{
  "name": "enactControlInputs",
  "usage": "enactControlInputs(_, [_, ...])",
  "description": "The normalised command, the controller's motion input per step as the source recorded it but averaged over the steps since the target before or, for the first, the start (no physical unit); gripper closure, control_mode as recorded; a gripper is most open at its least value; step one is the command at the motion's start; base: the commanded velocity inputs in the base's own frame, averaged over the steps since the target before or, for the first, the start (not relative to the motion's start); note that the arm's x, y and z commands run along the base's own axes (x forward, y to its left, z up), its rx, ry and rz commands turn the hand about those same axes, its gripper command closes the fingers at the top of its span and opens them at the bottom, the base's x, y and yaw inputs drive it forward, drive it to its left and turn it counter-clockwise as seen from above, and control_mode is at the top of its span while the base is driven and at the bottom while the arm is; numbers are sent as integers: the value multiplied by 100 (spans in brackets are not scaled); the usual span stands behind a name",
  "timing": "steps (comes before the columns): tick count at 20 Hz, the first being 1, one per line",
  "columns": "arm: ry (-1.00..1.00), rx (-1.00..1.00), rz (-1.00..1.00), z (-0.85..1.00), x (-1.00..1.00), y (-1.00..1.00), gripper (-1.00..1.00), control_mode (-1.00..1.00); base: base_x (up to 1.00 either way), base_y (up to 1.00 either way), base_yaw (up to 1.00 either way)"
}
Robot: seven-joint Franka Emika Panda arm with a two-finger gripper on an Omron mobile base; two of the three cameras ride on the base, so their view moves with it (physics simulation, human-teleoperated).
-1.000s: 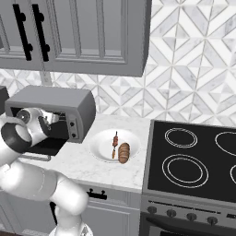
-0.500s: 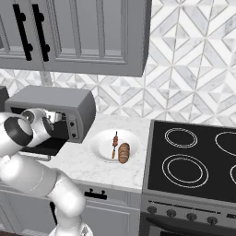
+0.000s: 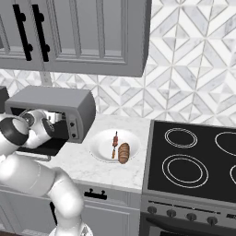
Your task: Pick up the kebab skewer and baguette bread, and place them inside the toaster oven. Close the toaster oven door and start by setting the timer.
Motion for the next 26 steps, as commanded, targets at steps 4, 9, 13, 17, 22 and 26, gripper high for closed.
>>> enactControlInputs(4, [22,0,0,-77,-85,0,-100,-100,0,0,0])
enactControlInputs(9, [22,0,0,-86,-100,0,-100,-100,0,0,0])
enactControlInputs(13, [23,0,0,-90,-100,0,-100,-100,0,0,0])
enactControlInputs(17, [33,0,0,-84,-100,0,-100,-100,0,0,0])
enactControlInputs(22, [33,0,-2,-80,-100,0,-100,-100,0,0,0])
enactControlInputs(26, [33,0,-8,-67,-100,0,-100,-100,0,0,0])
